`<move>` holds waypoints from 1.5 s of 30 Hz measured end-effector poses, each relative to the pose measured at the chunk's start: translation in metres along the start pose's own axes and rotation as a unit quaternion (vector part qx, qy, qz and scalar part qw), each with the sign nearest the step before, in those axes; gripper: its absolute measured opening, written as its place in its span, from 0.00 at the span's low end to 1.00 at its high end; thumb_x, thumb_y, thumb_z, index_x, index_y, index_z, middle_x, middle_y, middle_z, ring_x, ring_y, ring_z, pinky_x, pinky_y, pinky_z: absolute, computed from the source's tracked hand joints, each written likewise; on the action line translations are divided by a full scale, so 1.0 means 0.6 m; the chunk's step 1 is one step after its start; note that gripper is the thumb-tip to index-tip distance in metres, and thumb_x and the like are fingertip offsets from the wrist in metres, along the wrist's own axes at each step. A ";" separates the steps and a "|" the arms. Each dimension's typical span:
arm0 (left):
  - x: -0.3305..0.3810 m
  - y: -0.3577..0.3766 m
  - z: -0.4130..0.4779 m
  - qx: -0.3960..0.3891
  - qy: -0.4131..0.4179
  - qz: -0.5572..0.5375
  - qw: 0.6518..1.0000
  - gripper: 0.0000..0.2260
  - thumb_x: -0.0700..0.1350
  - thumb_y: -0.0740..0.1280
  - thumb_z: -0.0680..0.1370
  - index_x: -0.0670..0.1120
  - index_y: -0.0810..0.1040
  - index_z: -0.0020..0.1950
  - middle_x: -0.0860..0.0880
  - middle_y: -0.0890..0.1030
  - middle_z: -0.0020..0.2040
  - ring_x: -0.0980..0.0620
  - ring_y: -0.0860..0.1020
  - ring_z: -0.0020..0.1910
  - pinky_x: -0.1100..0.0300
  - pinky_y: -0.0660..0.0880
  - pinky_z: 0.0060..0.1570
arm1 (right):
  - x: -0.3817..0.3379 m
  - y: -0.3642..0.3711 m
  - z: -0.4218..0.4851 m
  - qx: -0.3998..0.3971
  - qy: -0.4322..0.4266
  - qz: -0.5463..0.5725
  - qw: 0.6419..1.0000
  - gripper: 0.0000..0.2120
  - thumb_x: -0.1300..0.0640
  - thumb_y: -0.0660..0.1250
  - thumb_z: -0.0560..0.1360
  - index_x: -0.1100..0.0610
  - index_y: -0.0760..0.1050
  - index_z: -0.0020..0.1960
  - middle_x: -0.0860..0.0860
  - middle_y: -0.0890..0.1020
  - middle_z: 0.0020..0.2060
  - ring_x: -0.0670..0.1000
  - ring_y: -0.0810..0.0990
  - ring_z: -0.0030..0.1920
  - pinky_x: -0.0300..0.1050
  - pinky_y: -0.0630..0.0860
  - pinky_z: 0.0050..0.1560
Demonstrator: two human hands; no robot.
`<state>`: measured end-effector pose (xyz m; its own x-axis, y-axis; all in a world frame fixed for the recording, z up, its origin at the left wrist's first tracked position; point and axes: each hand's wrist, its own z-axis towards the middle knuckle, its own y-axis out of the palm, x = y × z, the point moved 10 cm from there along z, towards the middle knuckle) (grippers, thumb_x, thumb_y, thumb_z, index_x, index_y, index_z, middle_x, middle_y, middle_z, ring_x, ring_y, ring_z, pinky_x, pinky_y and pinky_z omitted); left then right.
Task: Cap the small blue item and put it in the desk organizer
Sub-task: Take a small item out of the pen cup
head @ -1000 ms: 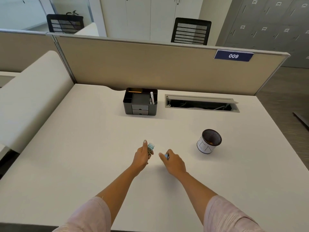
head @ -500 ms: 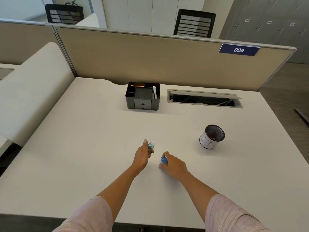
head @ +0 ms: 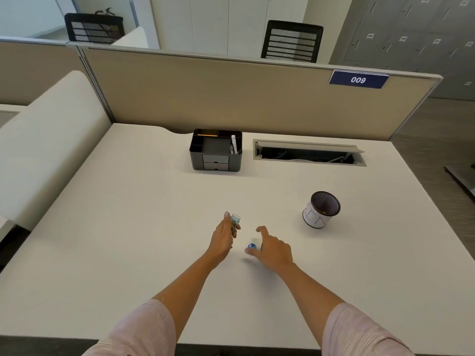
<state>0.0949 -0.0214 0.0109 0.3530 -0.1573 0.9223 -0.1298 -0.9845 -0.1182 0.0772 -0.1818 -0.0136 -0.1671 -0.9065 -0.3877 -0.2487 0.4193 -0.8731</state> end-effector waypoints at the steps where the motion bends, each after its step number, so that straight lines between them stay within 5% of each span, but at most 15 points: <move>1: 0.008 0.006 0.000 -0.009 0.011 -0.003 1.000 0.26 0.62 0.46 0.81 0.45 0.75 0.48 0.49 0.72 0.39 0.52 0.70 0.36 0.60 0.69 0.38 | -0.002 -0.011 0.001 0.005 0.009 0.017 1.000 0.28 0.36 0.67 0.71 0.47 0.63 0.65 0.48 0.83 0.42 0.53 0.80 0.41 0.46 0.72 0.43; 5: 0.055 0.030 0.001 -0.023 0.084 -0.007 0.996 0.17 0.55 0.53 0.83 0.44 0.71 0.58 0.46 0.76 0.48 0.51 0.76 0.45 0.61 0.75 0.47 | -0.013 -0.049 0.005 -0.017 0.072 0.204 0.976 0.16 0.44 0.69 0.74 0.48 0.71 0.58 0.48 0.83 0.43 0.50 0.81 0.44 0.45 0.73 0.43; 9: 0.124 0.059 -0.001 -0.020 0.133 -0.009 0.991 0.15 0.55 0.53 0.83 0.48 0.72 0.61 0.50 0.77 0.57 0.51 0.76 0.58 0.66 0.71 0.50 | -0.049 -0.078 -0.011 -0.092 0.106 0.472 0.870 0.17 0.45 0.59 0.80 0.54 0.78 0.59 0.51 0.85 0.44 0.50 0.81 0.39 0.44 0.75 0.41; 13: 0.183 0.101 0.000 -0.051 0.141 -0.032 0.988 0.18 0.59 0.51 0.82 0.54 0.74 0.64 0.44 0.73 0.66 0.44 0.74 0.64 0.43 0.76 0.61 | -0.066 -0.111 -0.018 -0.113 0.088 0.615 0.775 0.20 0.45 0.54 0.83 0.55 0.79 0.60 0.52 0.85 0.47 0.51 0.83 0.43 0.46 0.77 0.45; 15: 0.207 0.120 0.002 -0.068 0.153 -0.024 0.985 0.18 0.58 0.51 0.82 0.55 0.73 0.65 0.43 0.72 0.67 0.44 0.74 0.65 0.40 0.74 0.63 | -0.061 -0.131 -0.018 -0.108 0.079 0.681 0.720 0.20 0.47 0.55 0.83 0.58 0.78 0.62 0.54 0.84 0.49 0.50 0.82 0.43 0.46 0.77 0.46; 19: 0.245 0.169 -0.002 -0.116 0.197 -0.006 0.973 0.17 0.55 0.52 0.83 0.55 0.73 0.67 0.43 0.73 0.67 0.44 0.74 0.65 0.46 0.74 0.65 | -0.029 -0.172 -0.019 -0.083 0.070 0.775 0.622 0.18 0.49 0.58 0.83 0.60 0.78 0.62 0.56 0.84 0.54 0.52 0.83 0.53 0.45 0.78 0.56; 23: 0.264 0.222 -0.005 -0.167 0.242 0.003 0.956 0.17 0.52 0.53 0.83 0.54 0.71 0.71 0.50 0.72 0.69 0.51 0.71 0.67 0.56 0.69 0.65 | 0.019 -0.198 -0.019 -0.045 0.076 0.824 0.559 0.14 0.52 0.62 0.81 0.60 0.80 0.58 0.54 0.86 0.50 0.48 0.85 0.50 0.41 0.81 0.52; 26: 0.261 0.265 0.001 -0.184 0.261 0.075 0.945 0.21 0.51 0.53 0.84 0.54 0.58 0.77 0.53 0.63 0.75 0.58 0.63 0.70 0.60 0.61 0.68 | 0.082 -0.219 -0.020 0.012 0.104 0.833 0.544 0.11 0.54 0.66 0.80 0.61 0.81 0.55 0.53 0.87 0.43 0.46 0.86 0.42 0.37 0.83 0.43; 29: 0.230 0.296 0.020 -0.183 0.251 0.191 0.931 0.25 0.55 0.52 0.83 0.53 0.52 0.79 0.50 0.56 0.80 0.49 0.55 0.78 0.50 0.53 0.76 | 0.158 -0.238 -0.024 0.082 0.148 0.817 0.551 0.12 0.56 0.66 0.79 0.63 0.79 0.57 0.55 0.84 0.42 0.47 0.83 0.41 0.36 0.83 0.40; 32: 0.199 0.318 0.029 -0.187 0.260 0.303 0.897 0.28 0.61 0.50 0.81 0.54 0.50 0.79 0.52 0.52 0.81 0.48 0.47 0.79 0.44 0.46 0.77 | 0.229 -0.247 -0.028 0.143 0.192 0.767 0.595 0.12 0.59 0.67 0.79 0.64 0.77 0.59 0.56 0.82 0.45 0.47 0.81 0.41 0.37 0.81 0.39; 39: 0.122 0.367 0.041 -0.211 0.281 0.553 0.755 0.32 0.64 0.46 0.80 0.50 0.41 0.79 0.52 0.42 0.81 0.50 0.38 0.79 0.43 0.39 0.76 | 0.331 -0.271 -0.029 0.248 0.264 0.597 0.716 0.13 0.68 0.72 0.72 0.65 0.78 0.56 0.62 0.82 0.52 0.57 0.83 0.47 0.47 0.80 0.55; 45: 0.110 0.395 0.047 -0.218 0.282 0.638 0.683 0.32 0.64 0.44 0.80 0.51 0.39 0.79 0.52 0.40 0.80 0.49 0.38 0.79 0.41 0.38 0.75 | 0.315 -0.330 -0.022 0.272 0.213 0.383 0.856 0.10 0.61 0.72 0.72 0.57 0.79 0.54 0.56 0.85 0.49 0.52 0.81 0.43 0.36 0.71 0.32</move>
<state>0.1136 -0.2671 0.0331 -0.7017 -0.6894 0.1798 -0.3049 0.0624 -0.9504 0.0822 -0.4357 0.0898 -0.4438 -0.2262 -0.8671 0.5523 0.6929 -0.4635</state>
